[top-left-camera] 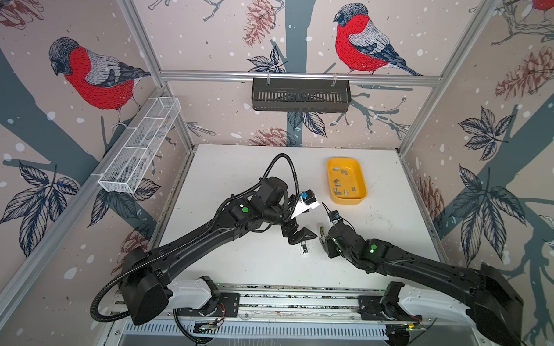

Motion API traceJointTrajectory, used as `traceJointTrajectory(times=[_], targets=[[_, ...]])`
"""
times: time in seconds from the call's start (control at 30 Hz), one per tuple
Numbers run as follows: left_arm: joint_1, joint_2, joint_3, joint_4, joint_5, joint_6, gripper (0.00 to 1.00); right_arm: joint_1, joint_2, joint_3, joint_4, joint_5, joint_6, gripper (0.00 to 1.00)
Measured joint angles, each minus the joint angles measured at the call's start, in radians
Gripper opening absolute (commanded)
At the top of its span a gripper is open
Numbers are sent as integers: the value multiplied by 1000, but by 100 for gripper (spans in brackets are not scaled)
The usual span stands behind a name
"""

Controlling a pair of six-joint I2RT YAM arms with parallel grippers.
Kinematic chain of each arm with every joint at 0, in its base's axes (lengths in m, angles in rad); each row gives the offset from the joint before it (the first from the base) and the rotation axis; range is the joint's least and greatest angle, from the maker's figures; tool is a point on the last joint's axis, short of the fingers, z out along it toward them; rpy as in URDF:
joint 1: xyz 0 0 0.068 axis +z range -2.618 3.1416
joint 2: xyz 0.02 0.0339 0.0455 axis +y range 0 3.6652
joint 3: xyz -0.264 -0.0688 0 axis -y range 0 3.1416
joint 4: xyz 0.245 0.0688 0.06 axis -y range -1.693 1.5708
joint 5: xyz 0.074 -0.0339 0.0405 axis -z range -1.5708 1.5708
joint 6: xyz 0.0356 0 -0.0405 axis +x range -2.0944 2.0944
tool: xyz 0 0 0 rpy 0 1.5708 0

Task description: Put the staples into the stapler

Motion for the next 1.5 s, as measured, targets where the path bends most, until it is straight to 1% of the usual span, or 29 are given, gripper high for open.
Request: traceJointTrajectory(times=[0.23, 0.73, 1.5], targets=[[0, 6, 2, 0, 13, 0, 98, -30, 10, -1, 31, -29, -29, 14], [-1, 16, 5, 0, 14, 0, 98, -36, 73, -1, 74, -61, -54, 13], [-1, 36, 16, -15, 16, 0, 99, -37, 128, -19, 113, -68, -58, 12]])
